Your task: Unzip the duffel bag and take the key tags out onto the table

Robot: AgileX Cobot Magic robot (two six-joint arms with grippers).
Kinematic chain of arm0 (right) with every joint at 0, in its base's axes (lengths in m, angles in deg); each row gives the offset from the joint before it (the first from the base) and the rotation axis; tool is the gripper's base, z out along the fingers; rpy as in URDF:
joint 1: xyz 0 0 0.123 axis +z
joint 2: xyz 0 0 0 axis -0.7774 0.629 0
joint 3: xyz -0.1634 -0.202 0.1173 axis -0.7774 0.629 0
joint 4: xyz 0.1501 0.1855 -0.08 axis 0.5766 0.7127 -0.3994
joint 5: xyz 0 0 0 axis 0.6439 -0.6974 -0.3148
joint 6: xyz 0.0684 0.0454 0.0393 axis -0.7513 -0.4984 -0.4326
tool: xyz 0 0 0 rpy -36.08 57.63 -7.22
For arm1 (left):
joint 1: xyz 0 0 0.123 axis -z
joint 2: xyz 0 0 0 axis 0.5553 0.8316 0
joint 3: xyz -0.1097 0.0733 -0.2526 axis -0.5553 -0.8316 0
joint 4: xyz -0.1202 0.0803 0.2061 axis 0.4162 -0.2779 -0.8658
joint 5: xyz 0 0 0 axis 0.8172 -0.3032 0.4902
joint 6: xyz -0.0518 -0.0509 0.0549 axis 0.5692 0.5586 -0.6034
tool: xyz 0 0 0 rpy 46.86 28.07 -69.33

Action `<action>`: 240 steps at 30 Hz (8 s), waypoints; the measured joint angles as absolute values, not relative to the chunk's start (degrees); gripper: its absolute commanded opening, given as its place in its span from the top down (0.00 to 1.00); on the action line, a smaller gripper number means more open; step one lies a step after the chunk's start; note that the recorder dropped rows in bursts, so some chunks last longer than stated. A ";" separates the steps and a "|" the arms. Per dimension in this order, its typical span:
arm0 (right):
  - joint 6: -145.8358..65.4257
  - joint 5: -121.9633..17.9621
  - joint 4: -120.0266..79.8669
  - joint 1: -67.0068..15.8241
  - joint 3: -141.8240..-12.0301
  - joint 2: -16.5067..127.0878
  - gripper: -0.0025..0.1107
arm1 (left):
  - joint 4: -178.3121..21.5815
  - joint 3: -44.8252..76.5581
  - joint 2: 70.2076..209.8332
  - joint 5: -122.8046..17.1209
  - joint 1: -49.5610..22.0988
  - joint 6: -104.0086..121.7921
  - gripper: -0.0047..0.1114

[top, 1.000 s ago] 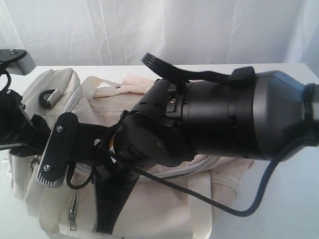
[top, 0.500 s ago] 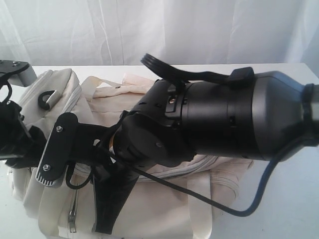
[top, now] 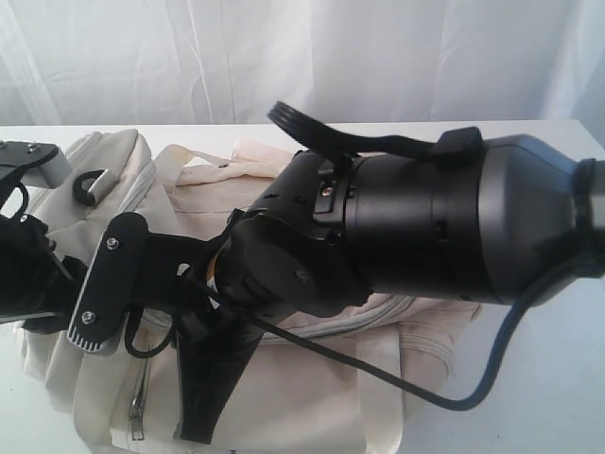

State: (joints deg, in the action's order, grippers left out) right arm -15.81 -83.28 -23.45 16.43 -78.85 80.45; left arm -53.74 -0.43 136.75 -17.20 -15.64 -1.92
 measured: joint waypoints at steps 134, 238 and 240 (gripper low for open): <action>-19.80 -85.66 -20.08 16.26 -79.23 77.26 0.68 | -76.21 40.05 146.64 6.74 -18.51 8.04 0.96; -31.58 -78.19 -49.08 -13.34 -127.13 109.05 0.98 | -62.91 -0.46 116.63 -10.24 -18.51 6.72 0.96; -31.04 -78.19 -48.19 -14.16 -129.24 110.94 0.98 | -62.91 -0.46 116.63 -10.24 -18.51 6.72 0.96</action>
